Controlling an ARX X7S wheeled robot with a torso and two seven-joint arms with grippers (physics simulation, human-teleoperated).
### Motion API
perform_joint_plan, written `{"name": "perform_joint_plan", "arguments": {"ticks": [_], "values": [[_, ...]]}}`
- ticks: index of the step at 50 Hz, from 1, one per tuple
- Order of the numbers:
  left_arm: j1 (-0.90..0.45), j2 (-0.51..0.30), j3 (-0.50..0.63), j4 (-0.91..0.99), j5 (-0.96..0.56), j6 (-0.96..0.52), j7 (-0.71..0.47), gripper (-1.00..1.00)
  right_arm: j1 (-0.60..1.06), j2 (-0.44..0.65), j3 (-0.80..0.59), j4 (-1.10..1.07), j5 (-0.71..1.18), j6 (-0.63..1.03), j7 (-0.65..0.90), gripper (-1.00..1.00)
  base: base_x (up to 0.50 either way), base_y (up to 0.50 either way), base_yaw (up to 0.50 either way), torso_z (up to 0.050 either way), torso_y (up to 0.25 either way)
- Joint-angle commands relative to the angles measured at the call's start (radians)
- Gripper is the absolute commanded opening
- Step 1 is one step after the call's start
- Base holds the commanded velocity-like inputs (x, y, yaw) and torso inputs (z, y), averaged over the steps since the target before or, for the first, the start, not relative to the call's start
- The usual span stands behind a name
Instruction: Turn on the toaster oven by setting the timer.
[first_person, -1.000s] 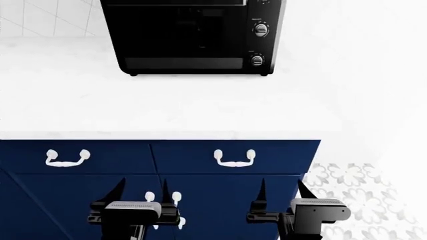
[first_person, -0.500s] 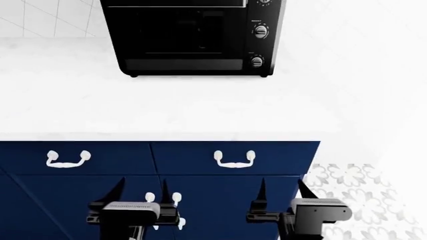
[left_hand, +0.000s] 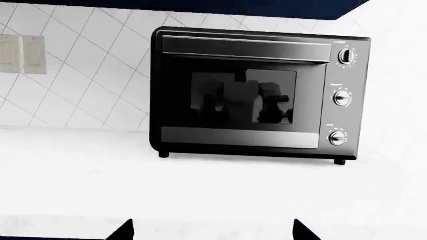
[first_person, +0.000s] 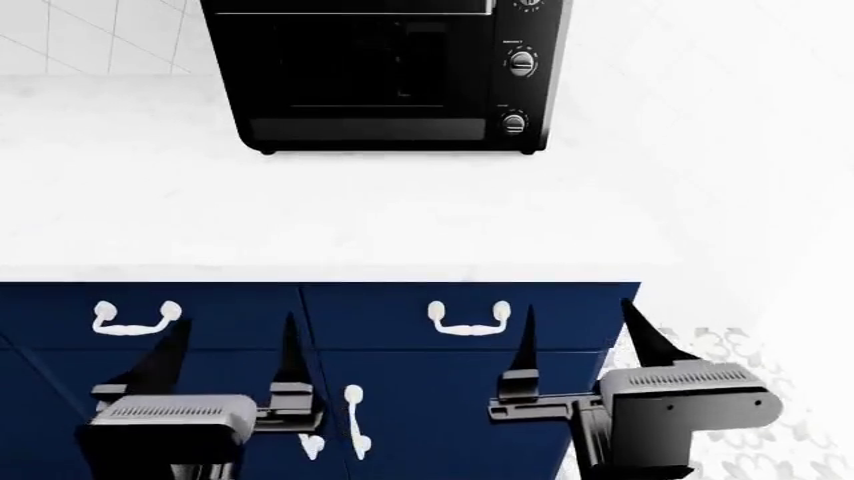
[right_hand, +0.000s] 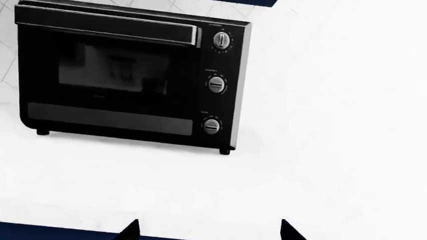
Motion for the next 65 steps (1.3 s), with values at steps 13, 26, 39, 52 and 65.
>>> {"name": "perform_joint_plan", "arguments": {"ticks": [13,26,39,52,65], "values": [[0.04,-0.045,-0.042,0.198,-0.089,-0.001,-0.015,1.0,-0.001,0.013,-0.008,-0.254,0.008,0.166,0.023,1.0,0.0,0.0,0.0,0.0,0.0],[0.042,-0.064,-0.042,0.209,-0.103,0.014,-0.016,1.0,0.001,0.023,-0.015,-0.29,0.023,0.165,0.028,1.0,0.0,0.0,0.0,0.0,0.0],[0.052,-0.079,-0.049,0.22,-0.119,0.027,-0.02,1.0,0.01,0.035,-0.034,-0.322,0.021,0.177,0.048,1.0,0.37,0.0,0.0,0.0,0.0],[0.063,-0.092,-0.05,0.234,-0.126,0.038,-0.026,1.0,0.027,0.099,-0.072,-0.329,0.077,0.168,0.137,1.0,0.5,0.0,0.0,0.0,0.0],[0.072,-0.101,-0.051,0.24,-0.136,0.048,-0.034,1.0,0.133,0.352,-0.21,-0.329,0.326,0.095,0.48,1.0,0.5,0.0,0.0,0.0,0.0]]}}
